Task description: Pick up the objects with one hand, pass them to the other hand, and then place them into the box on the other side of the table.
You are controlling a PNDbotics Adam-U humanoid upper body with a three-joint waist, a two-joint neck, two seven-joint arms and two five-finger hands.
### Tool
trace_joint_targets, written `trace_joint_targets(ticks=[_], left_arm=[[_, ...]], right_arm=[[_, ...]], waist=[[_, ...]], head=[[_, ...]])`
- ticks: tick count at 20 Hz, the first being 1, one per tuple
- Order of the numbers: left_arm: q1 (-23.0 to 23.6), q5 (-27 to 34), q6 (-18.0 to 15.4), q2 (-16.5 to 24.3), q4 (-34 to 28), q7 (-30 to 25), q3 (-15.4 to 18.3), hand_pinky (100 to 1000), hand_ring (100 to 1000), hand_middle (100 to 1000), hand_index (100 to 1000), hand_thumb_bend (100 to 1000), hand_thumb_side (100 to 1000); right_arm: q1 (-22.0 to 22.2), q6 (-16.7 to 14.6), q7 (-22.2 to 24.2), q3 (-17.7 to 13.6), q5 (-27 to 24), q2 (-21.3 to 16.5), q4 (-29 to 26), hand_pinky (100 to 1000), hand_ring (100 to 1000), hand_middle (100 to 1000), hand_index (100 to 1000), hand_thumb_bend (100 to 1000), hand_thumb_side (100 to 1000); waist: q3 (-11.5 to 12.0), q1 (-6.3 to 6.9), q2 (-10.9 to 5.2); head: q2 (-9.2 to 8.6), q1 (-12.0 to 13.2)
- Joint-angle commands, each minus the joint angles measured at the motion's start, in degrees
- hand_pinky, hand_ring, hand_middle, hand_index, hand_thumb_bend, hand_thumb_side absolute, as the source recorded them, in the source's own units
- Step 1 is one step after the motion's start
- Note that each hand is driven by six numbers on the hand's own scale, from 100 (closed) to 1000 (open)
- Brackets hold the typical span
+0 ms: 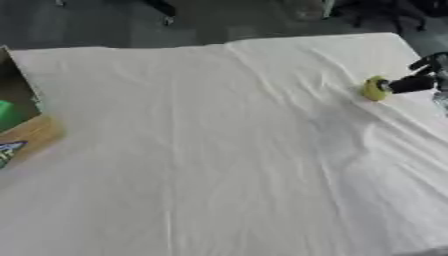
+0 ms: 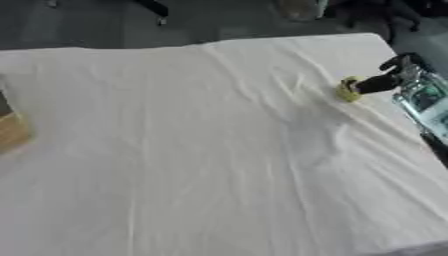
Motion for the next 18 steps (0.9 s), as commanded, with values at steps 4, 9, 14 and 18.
trace_joint_targets(ticks=[4, 9, 14, 18], left_arm=[[-0.62, 0.33, 0.07, 1.66, -0.62, 0.32, 0.87, 606, 687, 648, 790, 100, 613], [-0.66, 0.47, 0.27, 1.62, -0.57, 0.28, 0.88, 605, 687, 648, 789, 100, 617], [-0.67, 0.61, 0.42, 1.50, -0.51, 0.29, 0.87, 605, 687, 648, 789, 100, 624], [-0.70, 0.73, 0.43, 1.48, -0.56, 0.37, 0.85, 604, 687, 648, 788, 100, 629]], right_arm=[[-2.47, 3.13, -2.31, -0.02, -0.87, -1.79, 2.05, 867, 771, 698, 759, 479, 128], [-4.26, 3.13, -1.44, 0.16, -2.40, -1.47, 4.77, 867, 773, 696, 759, 463, 100], [-5.94, 3.12, -1.12, 0.57, -3.02, -0.82, 7.26, 867, 773, 694, 750, 430, 100], [-6.58, 3.12, -0.94, 0.94, -3.11, -0.61, 8.09, 867, 773, 695, 746, 427, 100]], waist=[[0.35, 0.04, -0.22], [0.45, 0.04, 0.23], [0.70, 0.07, 0.81], [0.82, 0.01, 1.22]], head=[[-1.15, -0.07], [-1.35, 0.27], [-1.50, 0.41], [-1.65, 0.49]])
